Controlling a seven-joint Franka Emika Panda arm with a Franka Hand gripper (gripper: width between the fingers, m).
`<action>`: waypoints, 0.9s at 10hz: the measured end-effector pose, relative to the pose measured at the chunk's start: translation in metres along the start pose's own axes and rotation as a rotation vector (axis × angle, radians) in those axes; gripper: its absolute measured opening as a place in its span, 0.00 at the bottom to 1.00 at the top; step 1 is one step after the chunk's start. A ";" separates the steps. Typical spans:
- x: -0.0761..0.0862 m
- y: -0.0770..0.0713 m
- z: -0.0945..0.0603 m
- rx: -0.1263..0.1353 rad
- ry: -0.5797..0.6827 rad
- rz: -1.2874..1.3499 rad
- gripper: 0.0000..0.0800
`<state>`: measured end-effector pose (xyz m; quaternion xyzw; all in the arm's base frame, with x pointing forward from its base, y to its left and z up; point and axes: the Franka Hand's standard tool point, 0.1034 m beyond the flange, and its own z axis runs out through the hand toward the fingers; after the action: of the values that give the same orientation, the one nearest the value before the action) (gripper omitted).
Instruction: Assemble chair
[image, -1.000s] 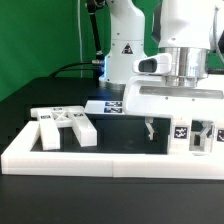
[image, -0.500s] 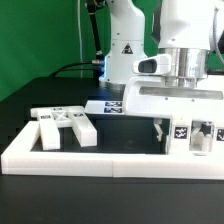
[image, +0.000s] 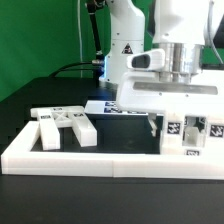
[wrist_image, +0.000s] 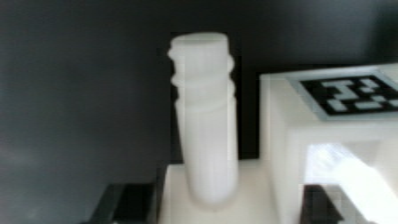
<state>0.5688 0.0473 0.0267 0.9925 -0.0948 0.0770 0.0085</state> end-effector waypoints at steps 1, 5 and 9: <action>0.004 0.006 -0.012 0.005 -0.013 0.016 0.41; 0.005 0.014 -0.038 0.021 -0.072 0.065 0.41; -0.011 0.016 -0.041 0.029 -0.365 0.084 0.41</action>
Offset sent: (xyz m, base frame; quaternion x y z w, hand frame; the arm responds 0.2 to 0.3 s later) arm -0.0205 -0.0129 0.0462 0.0067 -0.1060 0.0799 0.9911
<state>0.5486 0.0349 0.0656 0.9851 -0.1352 -0.1030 -0.0262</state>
